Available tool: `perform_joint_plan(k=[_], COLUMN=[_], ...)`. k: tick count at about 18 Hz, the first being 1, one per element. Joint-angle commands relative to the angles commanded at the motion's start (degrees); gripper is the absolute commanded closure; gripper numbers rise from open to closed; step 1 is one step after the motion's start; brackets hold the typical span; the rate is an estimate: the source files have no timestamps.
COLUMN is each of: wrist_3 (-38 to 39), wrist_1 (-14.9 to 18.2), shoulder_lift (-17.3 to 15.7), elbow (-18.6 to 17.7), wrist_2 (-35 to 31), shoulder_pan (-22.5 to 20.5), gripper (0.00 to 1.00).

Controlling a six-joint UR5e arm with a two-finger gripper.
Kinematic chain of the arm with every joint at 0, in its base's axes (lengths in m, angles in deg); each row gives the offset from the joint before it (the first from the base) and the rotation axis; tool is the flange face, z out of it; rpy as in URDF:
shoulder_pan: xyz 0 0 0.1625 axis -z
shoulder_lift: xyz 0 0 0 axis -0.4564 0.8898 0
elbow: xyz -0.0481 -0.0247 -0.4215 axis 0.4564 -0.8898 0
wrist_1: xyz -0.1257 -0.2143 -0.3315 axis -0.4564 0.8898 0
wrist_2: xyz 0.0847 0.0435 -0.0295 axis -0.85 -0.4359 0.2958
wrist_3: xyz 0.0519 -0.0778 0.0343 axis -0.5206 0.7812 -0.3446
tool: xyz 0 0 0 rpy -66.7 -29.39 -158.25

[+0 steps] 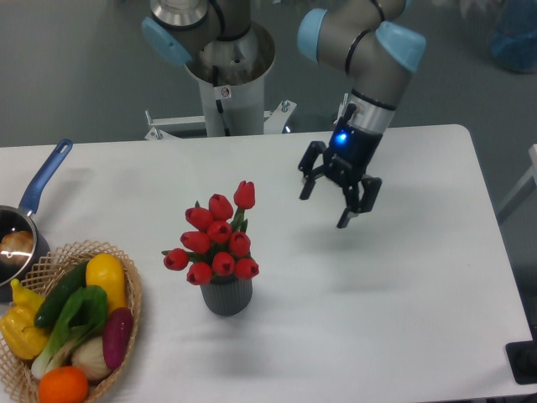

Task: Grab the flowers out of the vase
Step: 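Lower the open gripper beside the tulip heads above the vase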

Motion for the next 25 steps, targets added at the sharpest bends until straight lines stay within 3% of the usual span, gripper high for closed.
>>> perform_joint_plan(k=[4, 7, 12, 17, 19, 25], wrist_3=[0.8, 3.6, 20.3, 20.5, 20.4, 18.6], wrist_1=[0.1, 0.7, 2.5, 2.0, 2.0, 1.8], shoulder_lift=[0.8, -0.2, -4.2, -3.5, -2.2, -1.9], elbow=[-1.1, -2.0, -1.7, -1.2, 0.3, 0.1], wrist_2=[6.8, 7.2, 8.2, 14.1, 14.3, 13.9], shoulder_pan=[0.3, 0.3, 0.6, 1.8, 4.0, 4.7], gripper=[0.0, 0.0, 0.0, 0.0, 0.0, 0.0])
